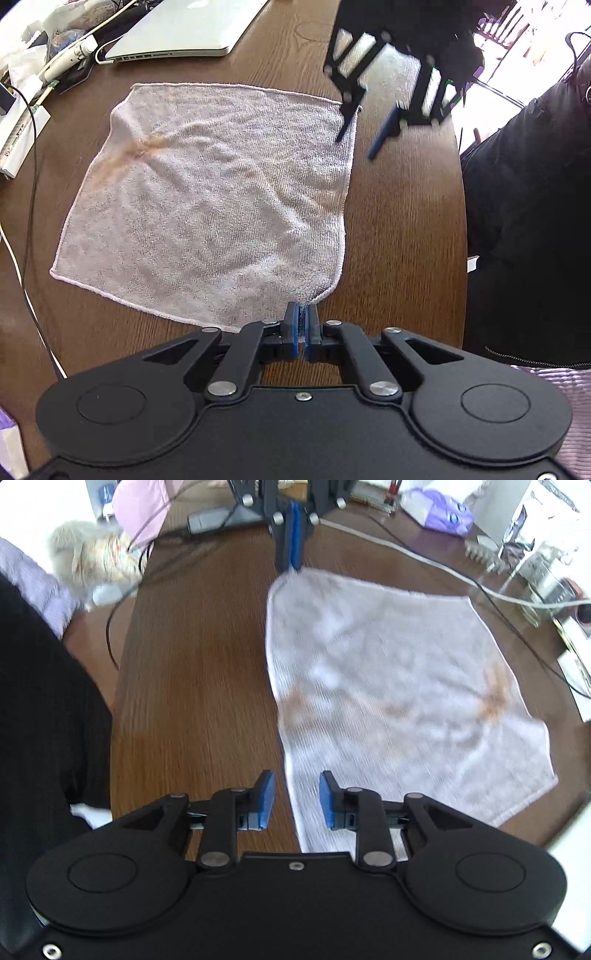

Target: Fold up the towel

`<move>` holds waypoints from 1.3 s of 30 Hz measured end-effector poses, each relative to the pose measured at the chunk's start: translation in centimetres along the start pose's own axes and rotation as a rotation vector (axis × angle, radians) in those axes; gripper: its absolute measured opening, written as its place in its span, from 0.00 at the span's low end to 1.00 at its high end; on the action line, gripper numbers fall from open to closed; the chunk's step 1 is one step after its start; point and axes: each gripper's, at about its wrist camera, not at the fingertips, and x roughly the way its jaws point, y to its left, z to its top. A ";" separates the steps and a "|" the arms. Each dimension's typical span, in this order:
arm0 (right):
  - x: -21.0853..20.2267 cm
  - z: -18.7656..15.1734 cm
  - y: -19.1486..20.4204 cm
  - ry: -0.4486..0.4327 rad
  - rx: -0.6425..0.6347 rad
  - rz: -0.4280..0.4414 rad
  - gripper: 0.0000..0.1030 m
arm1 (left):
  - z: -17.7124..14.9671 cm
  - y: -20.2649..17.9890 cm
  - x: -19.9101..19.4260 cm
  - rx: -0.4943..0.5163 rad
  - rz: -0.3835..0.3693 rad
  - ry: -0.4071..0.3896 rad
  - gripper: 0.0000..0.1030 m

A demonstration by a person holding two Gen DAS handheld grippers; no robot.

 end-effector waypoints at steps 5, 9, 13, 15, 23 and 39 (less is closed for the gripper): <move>2.0 3.1 1.5 -0.087 0.043 -0.045 0.30 | 0.1 0.3 -0.5 -0.017 0.000 -0.016 0.03; 3.4 5.8 2.5 -0.147 0.087 -0.103 0.30 | 0.3 0.4 -0.3 -0.018 -0.002 -0.015 0.03; 4.3 7.5 3.2 -0.166 0.105 -0.129 0.30 | 0.2 0.2 -0.5 -0.022 -0.003 -0.021 0.03; 4.8 7.9 3.4 -0.164 0.108 -0.146 0.29 | 0.2 0.3 -0.5 -0.026 -0.004 -0.025 0.03; 5.4 6.1 3.3 -0.123 0.085 -0.181 0.28 | -0.5 0.6 -0.6 -0.036 0.006 -0.027 0.03; 2.2 -0.6 2.3 -0.047 0.023 -0.253 0.21 | -0.8 0.3 -0.7 -0.035 0.010 -0.023 0.03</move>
